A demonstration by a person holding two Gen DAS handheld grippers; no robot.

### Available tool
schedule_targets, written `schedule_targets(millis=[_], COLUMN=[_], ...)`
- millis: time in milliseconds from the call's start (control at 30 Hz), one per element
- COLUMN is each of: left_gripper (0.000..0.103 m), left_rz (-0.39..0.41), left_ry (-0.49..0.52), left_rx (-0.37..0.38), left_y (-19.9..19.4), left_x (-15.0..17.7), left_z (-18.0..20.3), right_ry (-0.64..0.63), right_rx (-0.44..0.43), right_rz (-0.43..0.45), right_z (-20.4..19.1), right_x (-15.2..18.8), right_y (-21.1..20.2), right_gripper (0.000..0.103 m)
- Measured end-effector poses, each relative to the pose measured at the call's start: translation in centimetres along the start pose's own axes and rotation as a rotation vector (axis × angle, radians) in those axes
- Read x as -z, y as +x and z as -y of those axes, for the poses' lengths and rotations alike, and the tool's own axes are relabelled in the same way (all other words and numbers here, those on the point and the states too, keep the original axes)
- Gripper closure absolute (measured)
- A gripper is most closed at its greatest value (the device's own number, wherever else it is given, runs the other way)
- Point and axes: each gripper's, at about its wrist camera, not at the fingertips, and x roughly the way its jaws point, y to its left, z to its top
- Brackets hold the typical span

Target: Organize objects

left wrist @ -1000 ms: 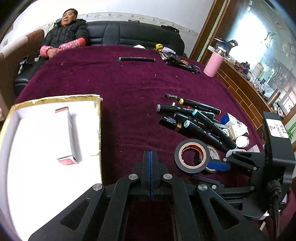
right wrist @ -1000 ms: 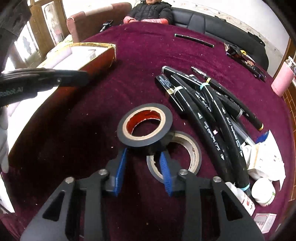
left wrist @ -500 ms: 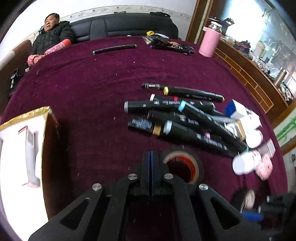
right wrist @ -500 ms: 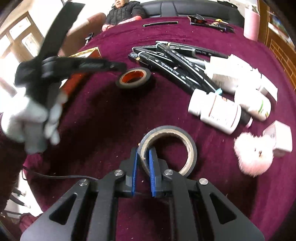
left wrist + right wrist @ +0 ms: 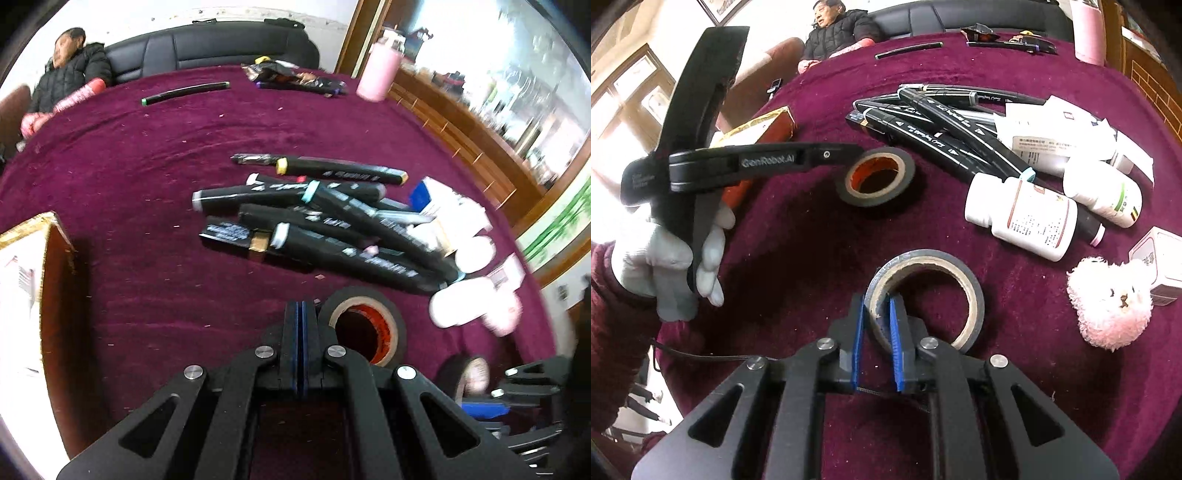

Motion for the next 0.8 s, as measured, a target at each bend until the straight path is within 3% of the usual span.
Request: schedule_targets(millis=[67, 133, 167, 300, 400, 533, 600, 800], left_gripper=[0.102, 0.080, 0.078, 0.077, 0.078, 0.090, 0.090, 0.091], left_rz=[0.016, 0.035, 0.039, -0.016, -0.054, -0.023, -0.009, 0.036], left_ry=[-0.040, -0.050, -0.037, 0.072, 0.172, 0.225, 0.276, 0.214], left_rx=[0.056, 0.084, 0.084, 0.013, -0.107, -0.173, -0.228, -0.156], left_y=[-0.5, -1.1, -1.2, -0.3, 1.4, 1.8, 1.9, 0.3], left_x=[-0.1, -0.3, -0.4, -0.4, 0.1, 0.5, 1.0, 2.1], left_z=[-0.6, -0.7, -0.4, 2.0, 3.6, 4.5, 5.6, 5.3], right_ry=[-0.001, 0.001, 0.004, 0.025, 0.032, 0.028, 0.020, -0.004], right_rx=[-0.003, -0.008, -0.012, -0.034, -0.033, -0.025, -0.013, 0.053], right_rz=[0.001, 0.003, 0.004, 0.008, 0.014, 0.015, 0.017, 0.036], right_z=[0.0, -0.1, 0.0, 0.4, 0.3, 0.0, 0.1, -1.2], right_x=[0.1, 0.2, 0.2, 0.1, 0.3, 0.3, 0.5, 0.9], right_y=[-0.1, -0.2, -0.3, -0.5, -0.7, -0.8, -0.8, -1.3], right_gripper=[0.092, 0.092, 0.093, 0.093, 0.093, 0.093, 0.093, 0.093])
